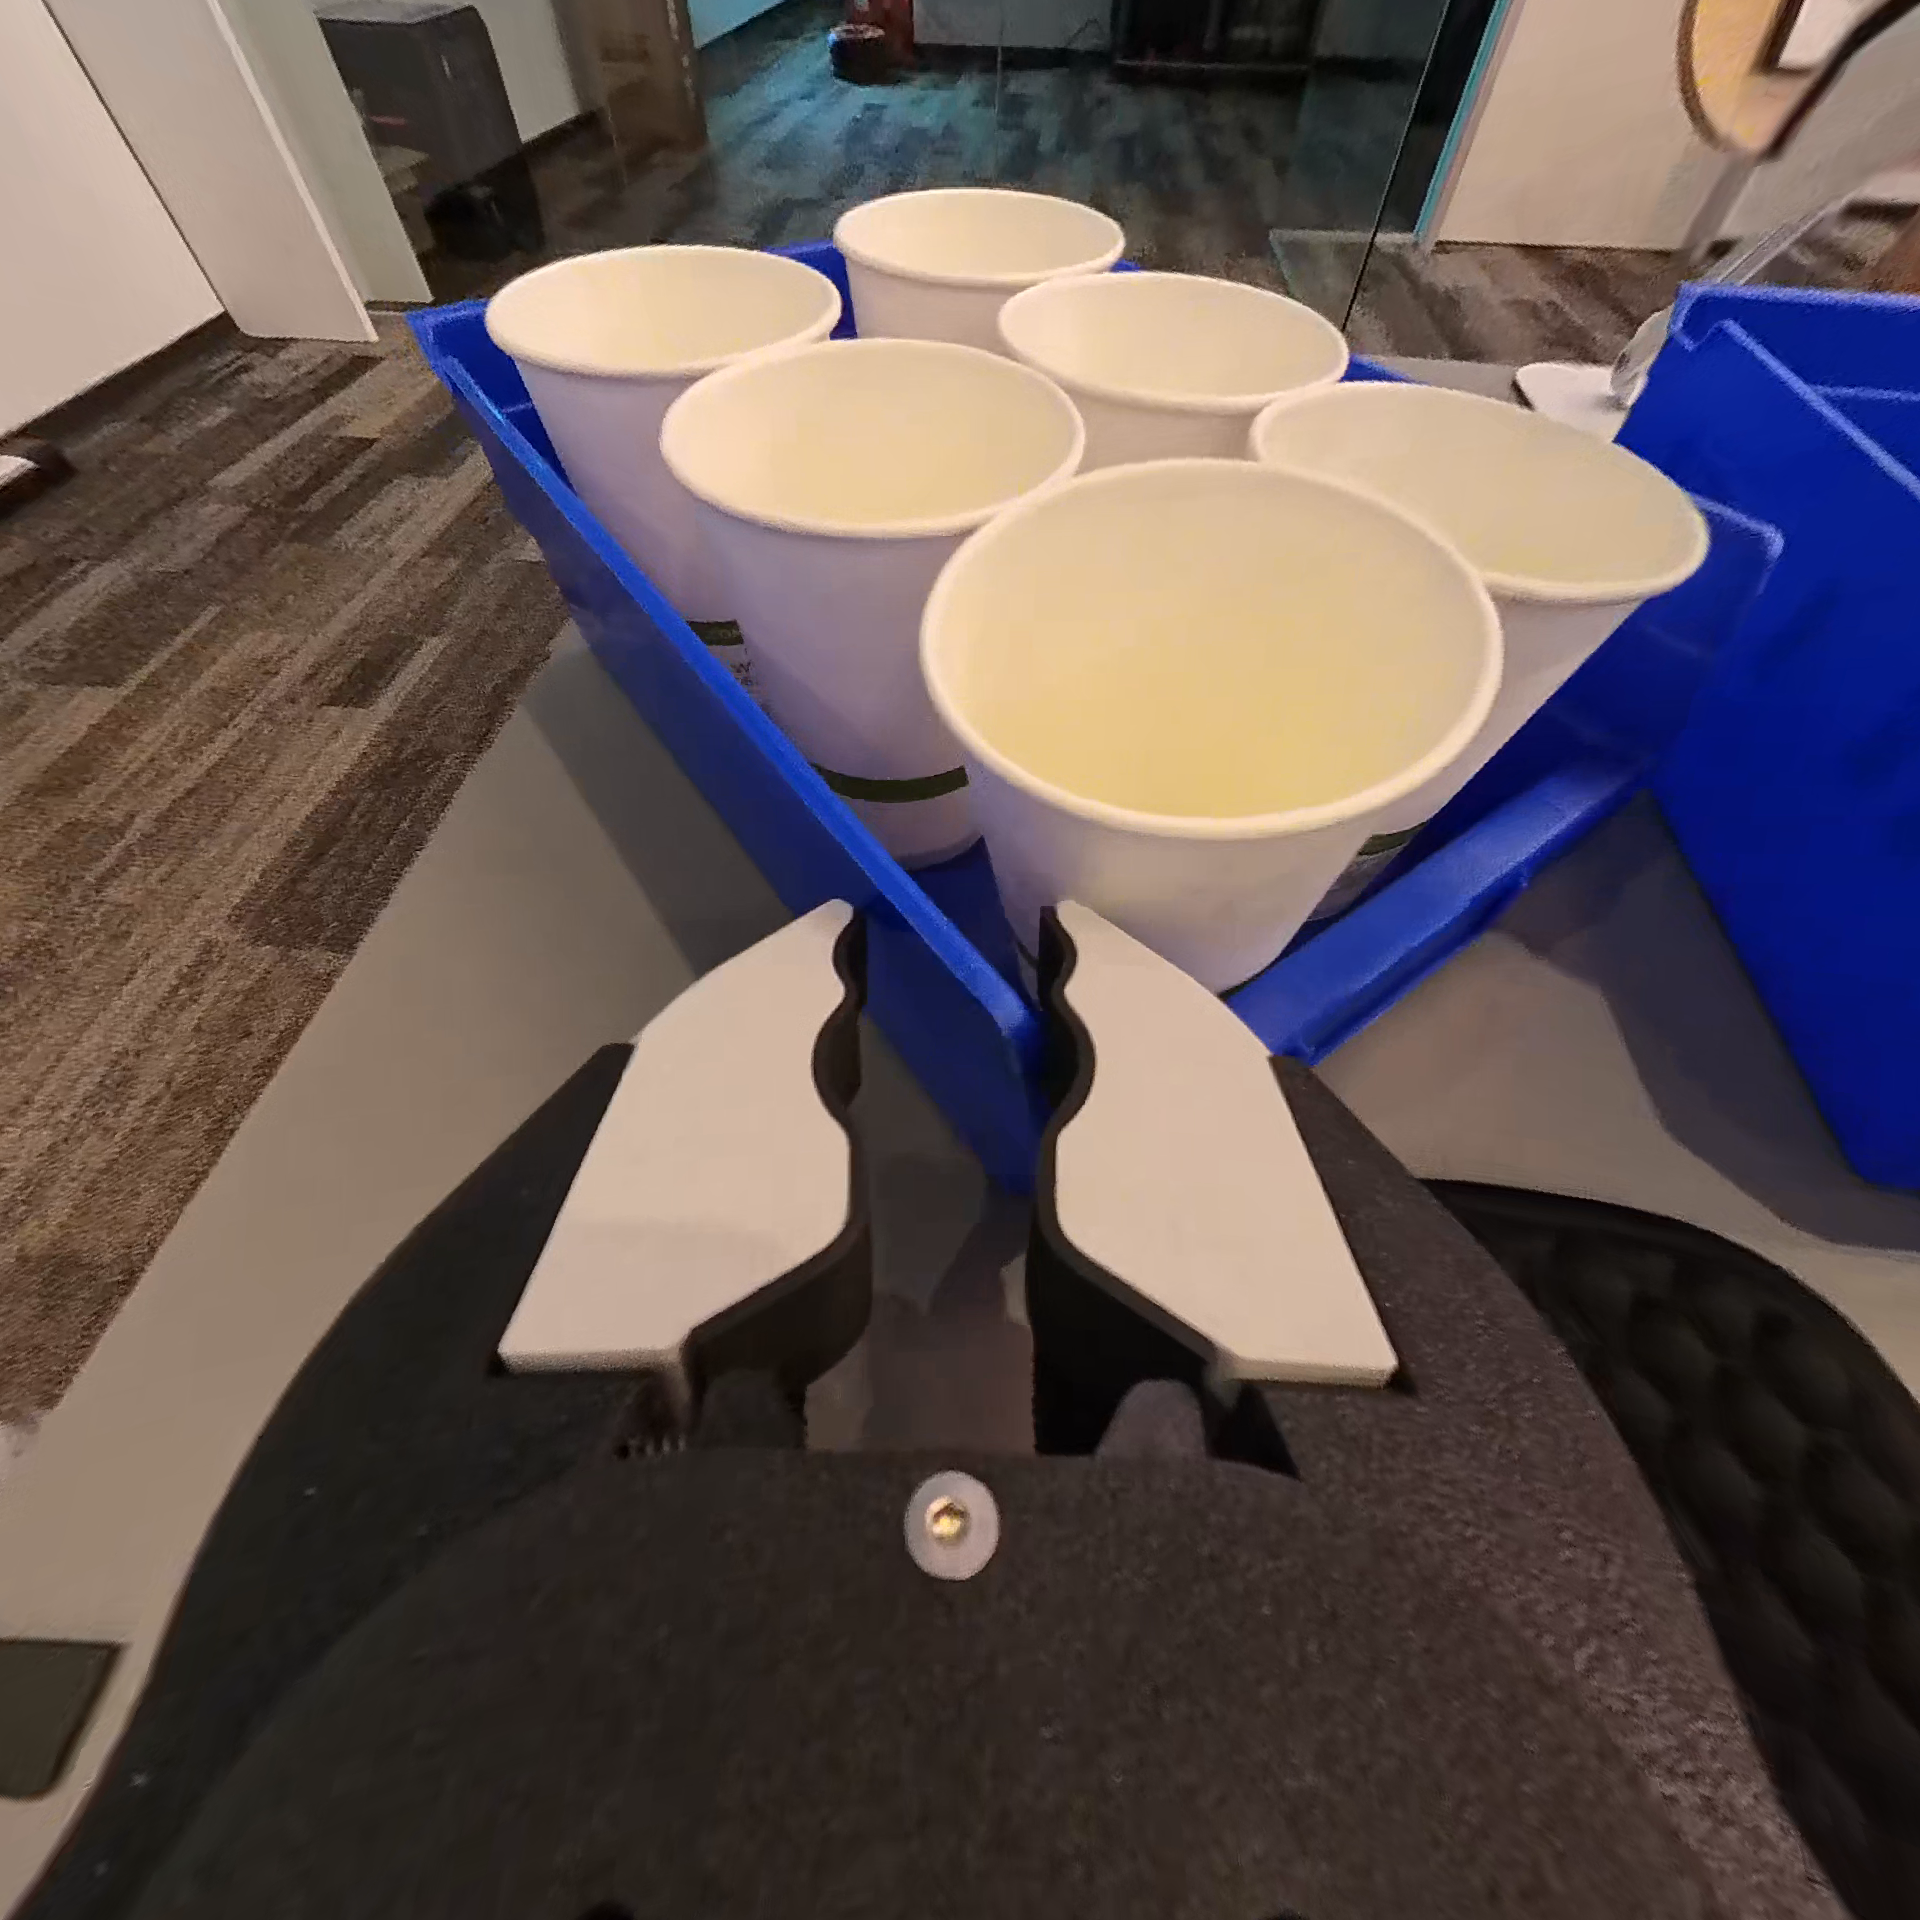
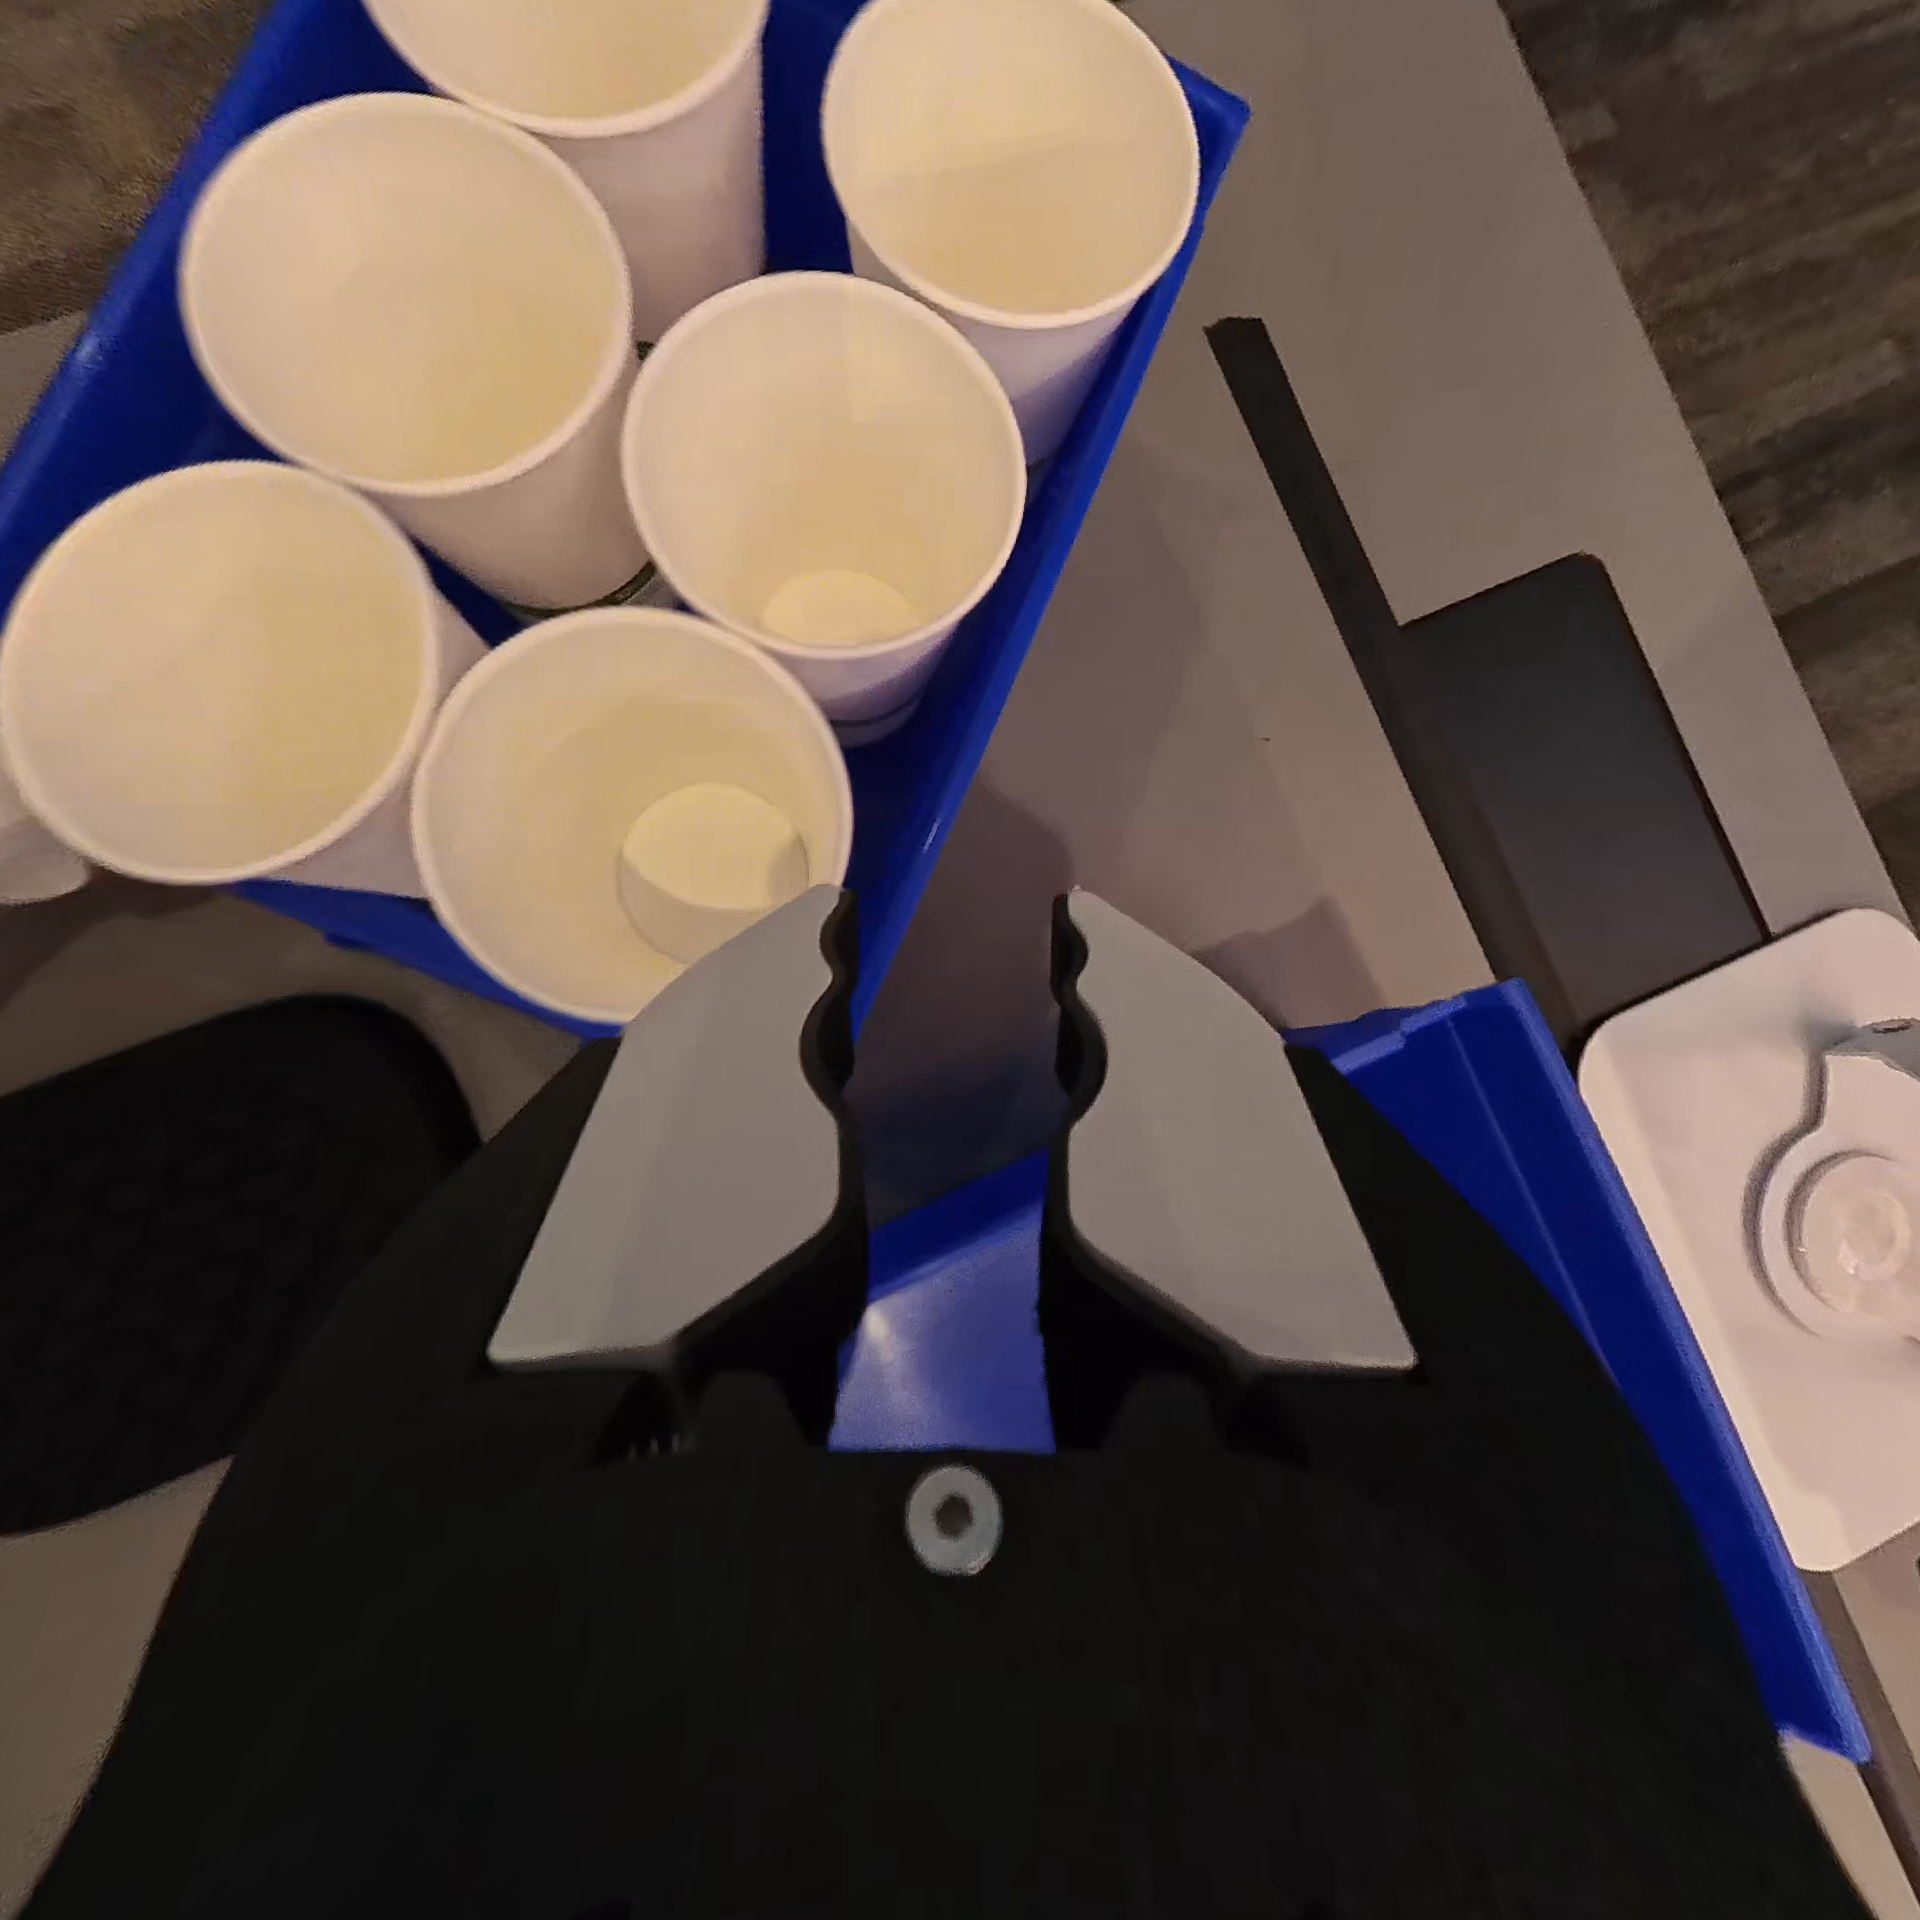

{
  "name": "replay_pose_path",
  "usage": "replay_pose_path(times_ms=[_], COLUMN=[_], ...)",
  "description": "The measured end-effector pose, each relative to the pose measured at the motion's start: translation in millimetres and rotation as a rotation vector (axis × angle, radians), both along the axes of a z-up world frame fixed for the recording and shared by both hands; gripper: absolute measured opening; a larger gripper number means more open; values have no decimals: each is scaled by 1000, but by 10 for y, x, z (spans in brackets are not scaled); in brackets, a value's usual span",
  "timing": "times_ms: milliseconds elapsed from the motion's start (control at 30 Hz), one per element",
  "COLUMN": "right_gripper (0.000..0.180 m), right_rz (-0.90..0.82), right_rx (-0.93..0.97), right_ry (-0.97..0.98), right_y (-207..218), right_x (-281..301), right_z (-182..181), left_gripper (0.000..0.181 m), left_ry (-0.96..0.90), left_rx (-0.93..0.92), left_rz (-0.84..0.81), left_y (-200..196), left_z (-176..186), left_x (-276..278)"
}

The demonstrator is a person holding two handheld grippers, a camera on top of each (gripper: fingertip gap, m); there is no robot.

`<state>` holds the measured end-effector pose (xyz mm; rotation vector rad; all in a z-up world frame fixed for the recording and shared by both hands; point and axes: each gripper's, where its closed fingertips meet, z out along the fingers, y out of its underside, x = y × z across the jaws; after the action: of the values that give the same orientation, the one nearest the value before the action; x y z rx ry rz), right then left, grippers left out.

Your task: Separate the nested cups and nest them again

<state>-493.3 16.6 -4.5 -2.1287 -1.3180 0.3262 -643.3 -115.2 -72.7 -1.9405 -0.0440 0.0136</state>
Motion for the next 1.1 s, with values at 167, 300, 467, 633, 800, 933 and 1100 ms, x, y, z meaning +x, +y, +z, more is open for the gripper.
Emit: replay_pose_path(times_ms=[167,300,467,633,800,933,1100], right_gripper=[35,34,31,31,40,34,33], right_rz=[46,65,17,-87,-109,-109,-133], right_rx=[36,42,95,196,156,317,384], right_ry=[59,93,180,357,613,675,622], right_y=[-293,-549,-660,-509,-453,-443,-423], right_x=[274,569,1115,1965,2702,3108,3338], right_z=[179,225,353,687,1001,1242,1180], left_gripper=[23,17,14,13,13,12,10], left_ry=[116,105,186,213,226,259,274], left_rx=[-36,-62,-131,-147,-143,-179,-228], left_rz=[49,5,-145,-263,-362,-391,-399], left_y=[68,159,288,416,533,628,729], left_z=[-32,-45,-64,-70,-70,-85,-103], left_x=[-257,-481,-789,-1032,-1099,-1121,-1156])
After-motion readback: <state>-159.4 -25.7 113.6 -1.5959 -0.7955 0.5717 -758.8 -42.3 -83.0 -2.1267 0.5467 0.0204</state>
